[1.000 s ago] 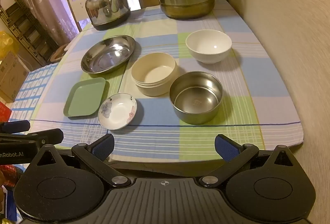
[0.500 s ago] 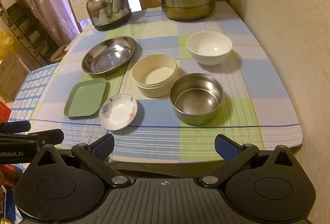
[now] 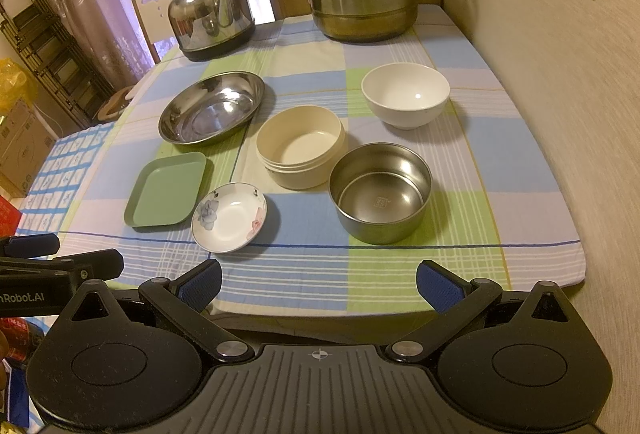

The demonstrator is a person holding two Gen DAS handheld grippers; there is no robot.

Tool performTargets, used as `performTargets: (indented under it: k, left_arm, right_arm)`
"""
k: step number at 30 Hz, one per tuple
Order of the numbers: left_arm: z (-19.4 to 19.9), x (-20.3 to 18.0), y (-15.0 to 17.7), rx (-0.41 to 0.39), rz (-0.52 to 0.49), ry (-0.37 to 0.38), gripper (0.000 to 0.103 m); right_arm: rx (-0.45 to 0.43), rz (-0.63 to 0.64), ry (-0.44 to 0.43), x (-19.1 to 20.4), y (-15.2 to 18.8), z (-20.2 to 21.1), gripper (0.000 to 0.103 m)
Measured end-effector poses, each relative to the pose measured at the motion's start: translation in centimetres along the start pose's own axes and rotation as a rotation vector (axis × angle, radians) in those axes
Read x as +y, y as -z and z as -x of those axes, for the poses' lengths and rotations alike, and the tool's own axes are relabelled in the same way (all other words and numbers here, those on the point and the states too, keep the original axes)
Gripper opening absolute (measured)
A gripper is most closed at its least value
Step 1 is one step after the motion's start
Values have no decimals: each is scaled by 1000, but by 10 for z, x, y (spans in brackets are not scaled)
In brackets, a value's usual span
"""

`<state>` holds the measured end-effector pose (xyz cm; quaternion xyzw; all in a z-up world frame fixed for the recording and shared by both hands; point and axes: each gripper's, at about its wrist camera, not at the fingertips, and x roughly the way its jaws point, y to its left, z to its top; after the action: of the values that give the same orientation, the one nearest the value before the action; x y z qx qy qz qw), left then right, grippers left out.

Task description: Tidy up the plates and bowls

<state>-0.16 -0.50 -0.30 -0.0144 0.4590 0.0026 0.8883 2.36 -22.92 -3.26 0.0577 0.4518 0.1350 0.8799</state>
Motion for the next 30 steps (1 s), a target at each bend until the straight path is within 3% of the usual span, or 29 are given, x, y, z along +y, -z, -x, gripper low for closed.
performTargets:
  k: [30]
  left_arm:
    - [3,-1,-5,0,7,14,101]
  right_arm:
    - [-3,2,1,-2,-2,-1,103]
